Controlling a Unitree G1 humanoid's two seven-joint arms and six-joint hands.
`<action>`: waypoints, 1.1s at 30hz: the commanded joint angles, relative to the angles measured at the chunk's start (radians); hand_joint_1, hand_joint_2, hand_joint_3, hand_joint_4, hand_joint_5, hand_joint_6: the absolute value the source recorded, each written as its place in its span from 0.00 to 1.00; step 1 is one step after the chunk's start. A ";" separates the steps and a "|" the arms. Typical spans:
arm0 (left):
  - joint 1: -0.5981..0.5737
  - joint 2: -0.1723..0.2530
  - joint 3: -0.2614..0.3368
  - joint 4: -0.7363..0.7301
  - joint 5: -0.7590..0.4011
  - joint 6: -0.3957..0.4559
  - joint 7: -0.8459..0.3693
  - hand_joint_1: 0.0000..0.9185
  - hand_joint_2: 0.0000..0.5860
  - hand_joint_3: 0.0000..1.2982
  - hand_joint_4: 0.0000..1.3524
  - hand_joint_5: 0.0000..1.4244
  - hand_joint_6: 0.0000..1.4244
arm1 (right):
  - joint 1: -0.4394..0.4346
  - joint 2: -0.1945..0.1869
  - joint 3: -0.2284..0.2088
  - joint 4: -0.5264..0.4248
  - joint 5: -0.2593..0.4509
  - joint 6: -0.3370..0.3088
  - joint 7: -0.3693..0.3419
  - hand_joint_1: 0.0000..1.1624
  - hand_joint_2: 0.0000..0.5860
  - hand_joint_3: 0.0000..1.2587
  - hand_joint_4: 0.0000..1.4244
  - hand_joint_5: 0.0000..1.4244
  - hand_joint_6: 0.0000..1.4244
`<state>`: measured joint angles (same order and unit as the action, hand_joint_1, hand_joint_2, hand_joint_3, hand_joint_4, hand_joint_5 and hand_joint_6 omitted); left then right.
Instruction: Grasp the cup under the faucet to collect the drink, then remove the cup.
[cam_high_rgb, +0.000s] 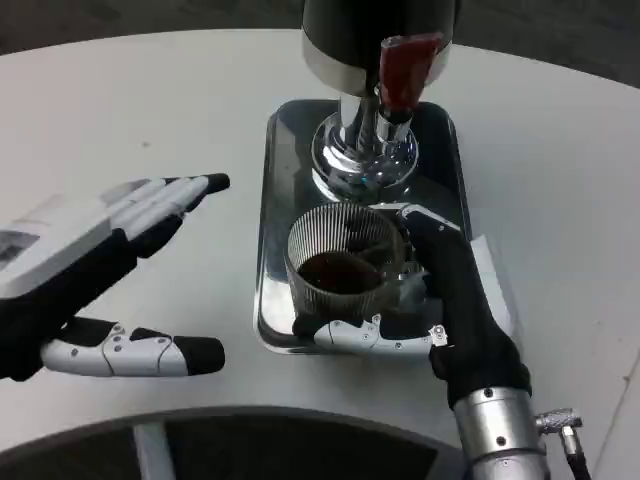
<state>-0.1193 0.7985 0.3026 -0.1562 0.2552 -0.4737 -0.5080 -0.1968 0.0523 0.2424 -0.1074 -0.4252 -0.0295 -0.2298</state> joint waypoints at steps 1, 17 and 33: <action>0.077 -0.003 0.003 -0.081 0.085 0.030 0.038 0.00 0.01 0.00 0.00 0.00 0.00 | 0.020 -0.005 0.002 -0.090 -0.001 0.001 0.025 1.00 0.19 0.58 0.61 0.66 0.94; 0.250 -0.127 0.014 -0.248 0.272 0.053 0.243 0.00 0.00 0.00 0.00 0.00 0.00 | 0.111 -0.036 -0.009 -0.353 0.079 0.081 0.204 1.00 0.19 0.59 0.61 0.66 0.94; 0.344 -0.169 -0.033 -0.324 0.325 0.018 0.289 0.00 0.00 0.00 0.00 0.00 0.00 | 0.251 -0.100 -0.045 -0.648 0.190 0.181 0.359 1.00 0.20 0.59 0.62 0.66 0.95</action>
<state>0.1980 0.6219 0.2885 -0.4425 0.5915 -0.4528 -0.1922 0.0394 -0.0296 0.2209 -0.6830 -0.2799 0.1452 0.1034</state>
